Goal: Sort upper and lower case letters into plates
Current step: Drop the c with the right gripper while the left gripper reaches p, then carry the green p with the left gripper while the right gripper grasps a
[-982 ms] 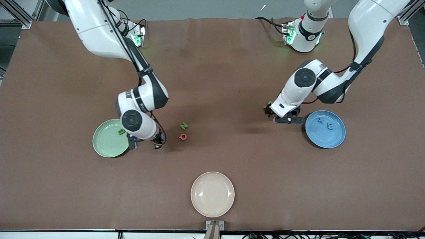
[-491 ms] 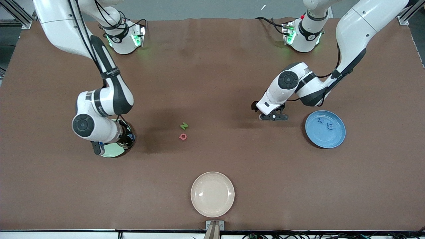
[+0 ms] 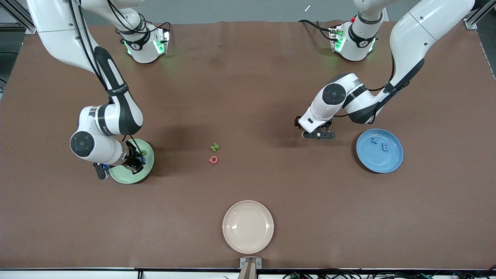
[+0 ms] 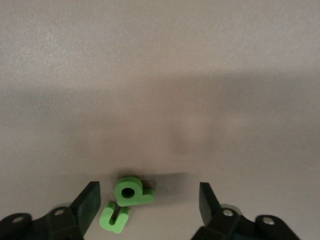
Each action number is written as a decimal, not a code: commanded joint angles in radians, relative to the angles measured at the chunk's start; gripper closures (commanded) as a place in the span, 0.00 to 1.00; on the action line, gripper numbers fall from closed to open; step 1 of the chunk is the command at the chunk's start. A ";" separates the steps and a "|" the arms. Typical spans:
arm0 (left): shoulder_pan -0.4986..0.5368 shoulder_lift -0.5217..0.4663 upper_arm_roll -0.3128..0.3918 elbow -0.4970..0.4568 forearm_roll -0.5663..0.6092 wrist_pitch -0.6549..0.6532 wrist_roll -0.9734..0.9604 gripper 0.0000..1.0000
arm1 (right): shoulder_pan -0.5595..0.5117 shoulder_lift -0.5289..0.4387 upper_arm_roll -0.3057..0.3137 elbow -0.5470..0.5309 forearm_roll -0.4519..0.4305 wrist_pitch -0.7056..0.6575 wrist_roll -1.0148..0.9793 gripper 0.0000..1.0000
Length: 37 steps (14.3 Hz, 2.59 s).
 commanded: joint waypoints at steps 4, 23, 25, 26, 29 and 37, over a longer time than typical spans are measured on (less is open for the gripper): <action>-0.009 0.002 0.024 -0.013 0.027 0.003 -0.009 0.29 | -0.028 -0.031 0.016 -0.044 -0.018 0.055 -0.012 0.99; -0.001 0.001 0.022 0.016 0.033 -0.006 -0.030 0.75 | -0.013 -0.034 0.022 0.067 -0.004 -0.195 -0.008 0.01; 0.014 -0.013 0.021 0.054 0.027 -0.014 -0.027 0.75 | 0.016 -0.031 0.027 0.164 0.011 -0.321 0.017 0.01; 0.034 -0.018 0.019 0.070 0.027 -0.020 -0.023 0.75 | 0.035 -0.031 0.026 0.175 0.057 -0.316 0.043 0.01; 0.099 -0.027 0.015 0.102 0.024 -0.025 0.054 0.75 | 0.107 -0.026 0.024 0.178 0.117 -0.224 0.140 0.01; 0.278 -0.032 0.015 0.113 0.035 -0.026 0.284 0.75 | 0.270 0.111 0.021 0.202 0.104 -0.015 0.412 0.01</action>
